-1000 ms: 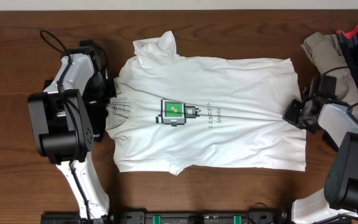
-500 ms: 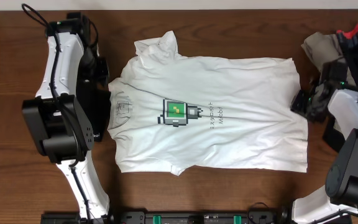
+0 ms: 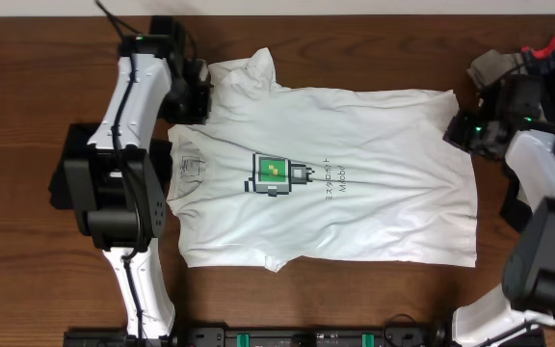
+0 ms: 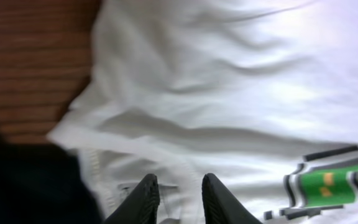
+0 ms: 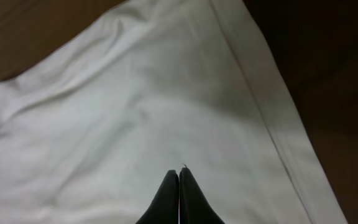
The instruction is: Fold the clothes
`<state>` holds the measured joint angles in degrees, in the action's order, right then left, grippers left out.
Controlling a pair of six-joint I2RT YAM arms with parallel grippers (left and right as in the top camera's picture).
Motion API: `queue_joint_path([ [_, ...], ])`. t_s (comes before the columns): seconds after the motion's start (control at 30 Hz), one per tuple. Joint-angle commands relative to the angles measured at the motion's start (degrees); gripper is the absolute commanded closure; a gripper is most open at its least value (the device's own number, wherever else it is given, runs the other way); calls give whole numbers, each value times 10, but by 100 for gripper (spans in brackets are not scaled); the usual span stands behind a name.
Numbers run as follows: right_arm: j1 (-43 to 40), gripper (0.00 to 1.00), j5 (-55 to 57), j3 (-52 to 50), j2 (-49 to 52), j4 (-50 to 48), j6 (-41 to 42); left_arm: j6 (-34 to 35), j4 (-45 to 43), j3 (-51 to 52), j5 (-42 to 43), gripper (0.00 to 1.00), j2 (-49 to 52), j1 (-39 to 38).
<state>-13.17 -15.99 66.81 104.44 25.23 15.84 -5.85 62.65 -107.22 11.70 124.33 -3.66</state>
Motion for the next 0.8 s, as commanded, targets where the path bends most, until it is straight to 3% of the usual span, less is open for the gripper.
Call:
queue_joint_path([
  [0.0, 4, 99, -3, 7, 48, -32, -2, -12, 8, 3, 7, 75, -7, 3],
  [0.37, -12, 99, 89, 31, 169, -156, 42, 0, 53, 3, 7, 75, -7, 3],
  [0.63, -22, 99, 101, 175, 278, -100, 59, 14, 66, 3, 8, 74, -7, 3],
  [0.7, -22, 98, 80, 216, 289, -76, 42, 14, 67, 3, 8, 68, -7, 3],
  [0.77, -22, 86, 47, 250, 287, -53, 12, 14, 67, 3, 8, 63, -7, 3],
])
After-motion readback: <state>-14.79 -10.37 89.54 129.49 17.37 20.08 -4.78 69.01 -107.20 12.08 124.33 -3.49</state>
